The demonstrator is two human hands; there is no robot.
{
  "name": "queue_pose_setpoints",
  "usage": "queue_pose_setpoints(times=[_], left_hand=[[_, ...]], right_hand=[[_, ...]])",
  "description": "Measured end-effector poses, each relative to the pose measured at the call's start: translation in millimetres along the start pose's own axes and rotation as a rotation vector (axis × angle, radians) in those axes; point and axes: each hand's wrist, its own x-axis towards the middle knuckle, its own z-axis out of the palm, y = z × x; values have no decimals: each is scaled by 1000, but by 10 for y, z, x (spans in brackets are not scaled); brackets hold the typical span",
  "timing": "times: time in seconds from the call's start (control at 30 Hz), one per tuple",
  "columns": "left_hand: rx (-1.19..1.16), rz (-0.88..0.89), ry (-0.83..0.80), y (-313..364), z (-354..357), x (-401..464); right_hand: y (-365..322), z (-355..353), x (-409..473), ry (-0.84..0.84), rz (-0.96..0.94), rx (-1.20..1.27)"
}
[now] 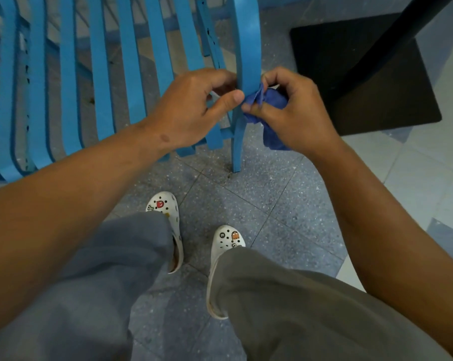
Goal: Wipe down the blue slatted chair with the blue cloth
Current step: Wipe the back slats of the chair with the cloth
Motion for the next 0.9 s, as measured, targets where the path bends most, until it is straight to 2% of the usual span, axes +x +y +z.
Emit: queue_pose_setpoints(times=[0.23,0.43,0.53,0.73,0.9], left_hand=[[42,-15,-21,-53,75,-3],[111,-3,-94,-182,156,-34],[167,24,-110,-270,160,-16],[346,100,-166,-451,275,-4],[564,166,-258,-527,286,5]], right_hand=[[281,134,24,-87,105,-103],[241,110,24,-53,66,-79],[327,178,33,-84,105,-88],[557,293,46,-138,158,-211],[504,237,64,-87,112,-190]])
